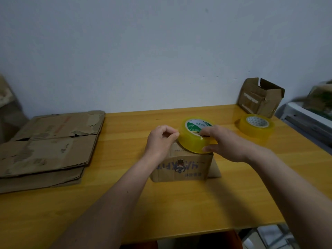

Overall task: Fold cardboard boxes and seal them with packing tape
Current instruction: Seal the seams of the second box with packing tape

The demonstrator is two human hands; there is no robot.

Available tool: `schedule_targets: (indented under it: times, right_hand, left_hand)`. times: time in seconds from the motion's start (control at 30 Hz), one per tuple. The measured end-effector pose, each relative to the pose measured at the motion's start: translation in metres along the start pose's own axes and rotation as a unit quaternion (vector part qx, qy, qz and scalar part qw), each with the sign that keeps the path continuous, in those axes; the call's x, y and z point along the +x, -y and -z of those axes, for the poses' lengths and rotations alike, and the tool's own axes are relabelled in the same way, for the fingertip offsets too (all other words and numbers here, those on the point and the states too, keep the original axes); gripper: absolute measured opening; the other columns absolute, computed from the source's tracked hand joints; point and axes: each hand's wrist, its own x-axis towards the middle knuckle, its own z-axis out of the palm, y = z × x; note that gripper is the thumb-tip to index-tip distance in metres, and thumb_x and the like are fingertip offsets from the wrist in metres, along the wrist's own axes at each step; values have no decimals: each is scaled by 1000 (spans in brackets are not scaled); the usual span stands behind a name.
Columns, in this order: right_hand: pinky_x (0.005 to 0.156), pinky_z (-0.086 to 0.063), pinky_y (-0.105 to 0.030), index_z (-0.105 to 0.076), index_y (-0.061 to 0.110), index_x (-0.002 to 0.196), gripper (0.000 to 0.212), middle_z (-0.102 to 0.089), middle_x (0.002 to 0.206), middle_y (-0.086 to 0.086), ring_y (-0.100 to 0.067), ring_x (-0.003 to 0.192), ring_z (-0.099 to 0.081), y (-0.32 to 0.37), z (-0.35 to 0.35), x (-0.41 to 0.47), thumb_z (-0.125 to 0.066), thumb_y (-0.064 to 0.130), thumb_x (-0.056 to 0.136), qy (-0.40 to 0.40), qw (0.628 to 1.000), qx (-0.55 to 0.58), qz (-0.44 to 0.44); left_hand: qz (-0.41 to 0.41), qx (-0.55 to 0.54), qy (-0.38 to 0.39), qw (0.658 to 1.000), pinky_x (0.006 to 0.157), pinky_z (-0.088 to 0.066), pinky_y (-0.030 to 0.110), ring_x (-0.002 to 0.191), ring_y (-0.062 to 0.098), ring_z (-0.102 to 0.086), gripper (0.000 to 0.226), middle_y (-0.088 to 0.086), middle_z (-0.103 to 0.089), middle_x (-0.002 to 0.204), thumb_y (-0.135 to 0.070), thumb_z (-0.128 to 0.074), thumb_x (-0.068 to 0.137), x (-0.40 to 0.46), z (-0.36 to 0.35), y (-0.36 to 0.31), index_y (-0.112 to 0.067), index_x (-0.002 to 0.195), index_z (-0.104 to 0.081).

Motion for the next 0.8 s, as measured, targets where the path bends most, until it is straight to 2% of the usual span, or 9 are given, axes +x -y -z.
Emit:
schedule_targets:
  times: [0.17, 0.27, 0.4, 0.47, 0.53, 0.6, 0.63, 0.73, 0.8]
  right_hand:
    - [79, -38, -29, -47, 21, 117, 50, -40, 109, 8, -11, 102, -37, 14, -3, -2, -76, 30, 77, -41, 997, -68, 12]
    - [82, -44, -34, -44, 18, 119, 58, -36, 118, 0, -19, 106, -38, 12, -14, 0, -79, 24, 72, -149, 976, -146, 57]
    - [95, -41, -32, -50, 11, 120, 59, -39, 130, -8, -21, 121, -37, 3, -26, 14, -77, 4, 68, -318, 945, 71, 23]
    - [89, -44, -23, -45, 12, 126, 62, -44, 123, -3, -13, 112, -44, 12, -32, 21, -77, 11, 74, -387, 888, 245, -31]
    - [78, -41, -11, -41, 17, 129, 56, -50, 119, -1, -10, 104, -49, 28, -43, 27, -72, 19, 82, -393, 808, 423, -114]
    - [74, -42, -13, -43, 21, 129, 50, -55, 116, -2, -12, 100, -53, 38, -55, 34, -68, 18, 86, -386, 738, 529, -161]
    - [77, -45, -17, -44, 22, 129, 50, -58, 113, -2, -12, 99, -56, 38, -59, 37, -68, 14, 86, -380, 723, 554, -163]
    - [85, -52, -34, -53, 17, 118, 43, -64, 100, -6, -23, 97, -63, 33, -61, 45, -61, -7, 83, -350, 752, 539, -150]
    - [82, -51, -29, -51, 21, 111, 45, -63, 93, -4, -21, 90, -61, 30, -57, 47, -53, -13, 83, -351, 772, 512, -141]
  left_hand:
    - [-7, 35, -40, 999, 78, -53, 21, 86, 10, -63, 5, -4, -66, 90, -16, -62, 94, -2, -3, 0, -16, 89, -63]
    - [18, 7, -58, 998, 80, -56, 29, 87, 17, -66, 11, 0, -66, 87, -15, -59, 95, 0, -3, 2, -17, 85, -59]
    - [74, -40, -76, 994, 83, -57, 48, 89, 28, -69, 10, 14, -68, 95, -20, -54, 97, 9, 0, 12, -18, 87, -56]
    - [90, -72, -62, 991, 80, -58, 49, 84, 29, -71, 10, 17, -69, 94, -21, -53, 98, 10, -4, 13, -13, 92, -55]
    - [96, -95, -50, 990, 81, -58, 47, 82, 28, -72, 9, 19, -70, 95, -18, -52, 100, 10, -9, 12, -10, 96, -54]
    - [102, -111, -49, 987, 81, -59, 44, 84, 27, -72, 8, 20, -69, 100, -15, -50, 100, 11, -11, 13, -8, 100, -54]
    - [106, -124, -52, 985, 81, -59, 42, 86, 27, -72, 8, 20, -68, 103, -13, -49, 100, 11, -10, 12, -7, 101, -54]
    - [105, -124, -62, 985, 77, -60, 34, 91, 26, -70, 7, 20, -64, 108, -10, -47, 101, 10, -8, 10, -11, 96, -51]
    - [98, -102, -60, 988, 76, -60, 37, 84, 23, -70, 13, 21, -62, 107, -10, -43, 102, 7, -8, 8, -14, 90, -47]
